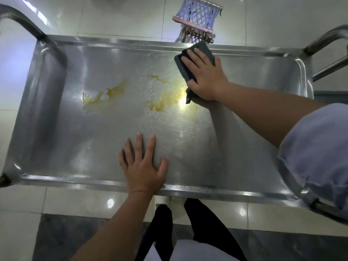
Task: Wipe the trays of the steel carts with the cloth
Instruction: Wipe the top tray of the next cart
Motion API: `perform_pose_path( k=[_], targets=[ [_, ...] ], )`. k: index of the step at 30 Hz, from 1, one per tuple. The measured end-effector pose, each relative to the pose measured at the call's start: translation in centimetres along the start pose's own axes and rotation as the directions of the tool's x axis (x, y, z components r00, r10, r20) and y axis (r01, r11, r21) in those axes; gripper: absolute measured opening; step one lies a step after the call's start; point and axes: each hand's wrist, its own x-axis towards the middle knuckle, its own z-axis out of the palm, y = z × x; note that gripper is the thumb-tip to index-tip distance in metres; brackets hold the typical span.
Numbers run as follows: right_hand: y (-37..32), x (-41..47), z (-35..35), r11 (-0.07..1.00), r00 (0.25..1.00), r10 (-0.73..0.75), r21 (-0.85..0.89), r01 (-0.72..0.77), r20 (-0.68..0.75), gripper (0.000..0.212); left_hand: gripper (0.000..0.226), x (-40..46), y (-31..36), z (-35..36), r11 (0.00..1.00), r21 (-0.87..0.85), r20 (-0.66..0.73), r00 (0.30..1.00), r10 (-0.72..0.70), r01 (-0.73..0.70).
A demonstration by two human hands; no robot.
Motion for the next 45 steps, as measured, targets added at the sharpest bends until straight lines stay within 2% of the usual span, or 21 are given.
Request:
perform_pose_path(
  k=[5,11,19,29,35,39,42,45],
  targets=[
    [-1.3,-4.5,1.6,0.993,0.993,-0.114,-0.011,0.114,-0.015,0.077,0.075,0.0,0.0,-0.1,1.0,0.003,0.012,1.0,-0.011,0.011],
    [-3.7,-12.7,4.5,0.987,0.987,-0.15,0.041,0.153,-0.062,0.076,0.072,-0.2,0.2,-0.2,1.0,-0.007,-0.011,1.0,-0.023,0.023],
    [-7.1,-25.1,7.8,0.996,0.999,0.03,0.089,-0.028,-0.023,0.078,0.072,-0.3,0.5,-0.9,1.0,0.0,0.058,0.998,-0.025,0.025],
    [-12.8,-32.1,8.5,0.935,0.956,0.291,0.196,-0.294,0.047,0.081,0.072,-0.4,0.5,-1.4,0.999,-0.03,0.101,0.995,-0.026,0.029],
    [-18.6,-32.3,10.5,0.923,0.937,0.346,0.198,-0.329,-0.057,0.092,0.069,-0.5,0.3,-1.5,0.997,-0.073,0.091,0.996,-0.005,0.011],
    [-22.5,-29.7,10.2,0.933,0.952,0.287,0.258,-0.253,-0.106,0.081,0.069,-0.4,0.1,-1.0,0.997,-0.075,0.068,0.998,0.003,0.003],
    [-24.9,-27.7,10.1,0.898,0.929,0.35,0.325,-0.295,-0.123,0.071,0.069,-0.2,-0.2,-0.8,0.996,-0.088,0.059,0.998,-0.005,0.01],
    [-24.8,-27.8,10.1,0.904,0.914,0.368,0.295,-0.309,-0.172,0.062,0.068,-0.3,-0.2,-1.0,0.995,-0.101,0.055,0.998,-0.01,0.015]
  ],
)
